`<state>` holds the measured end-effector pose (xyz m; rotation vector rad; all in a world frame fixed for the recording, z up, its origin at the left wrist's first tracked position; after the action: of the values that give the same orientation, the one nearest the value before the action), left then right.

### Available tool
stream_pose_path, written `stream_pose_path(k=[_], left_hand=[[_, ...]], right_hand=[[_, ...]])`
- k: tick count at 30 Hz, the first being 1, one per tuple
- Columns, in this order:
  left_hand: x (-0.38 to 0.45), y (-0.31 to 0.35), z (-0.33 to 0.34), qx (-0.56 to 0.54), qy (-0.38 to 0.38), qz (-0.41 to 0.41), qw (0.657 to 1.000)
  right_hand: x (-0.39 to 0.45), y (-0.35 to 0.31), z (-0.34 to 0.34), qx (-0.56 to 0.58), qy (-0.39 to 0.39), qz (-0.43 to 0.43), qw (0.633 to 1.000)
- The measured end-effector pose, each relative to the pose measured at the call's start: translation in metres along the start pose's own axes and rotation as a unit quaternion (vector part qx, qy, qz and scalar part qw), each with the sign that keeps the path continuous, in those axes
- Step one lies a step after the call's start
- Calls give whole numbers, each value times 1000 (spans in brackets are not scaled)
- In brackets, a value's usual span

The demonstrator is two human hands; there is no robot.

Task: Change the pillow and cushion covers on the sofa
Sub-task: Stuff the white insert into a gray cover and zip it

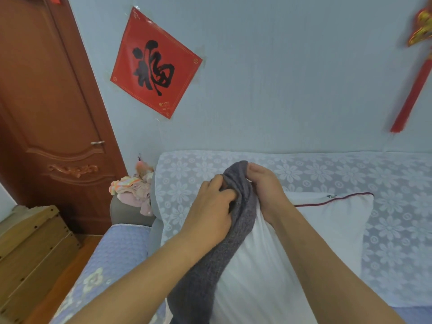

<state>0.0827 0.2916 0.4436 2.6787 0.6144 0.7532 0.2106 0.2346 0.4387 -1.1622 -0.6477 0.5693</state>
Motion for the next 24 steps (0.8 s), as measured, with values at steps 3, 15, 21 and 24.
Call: stream_pose_path(k=[3,15,21,24], left_hand=[[-13,5,12,14,88,-32,996],[5,-18,6,-214,14,-58,975],[14,-8,-35,-280,102,-1,955],[13,0,-47,-264,121,19,957]], right_hand=[[-2,-1,2,-34,0,-34,999],[-13,-19,-6,-274,-27,-67,959],[-29,-58,-1,-191,-47,-35,980],[-36,-70,1,-131,-63,-1,989]])
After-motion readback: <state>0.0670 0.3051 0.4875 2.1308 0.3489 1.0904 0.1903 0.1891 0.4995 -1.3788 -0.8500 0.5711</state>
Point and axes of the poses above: each hand's wrist, its own x-axis towards the middle knuckle, its own z-axis out of the palm, y = z × x, the point moved 5 cm from there along x, towards the middle knuckle, and after that the axes turned 7 degrees about -z, right-handed, at the moved point
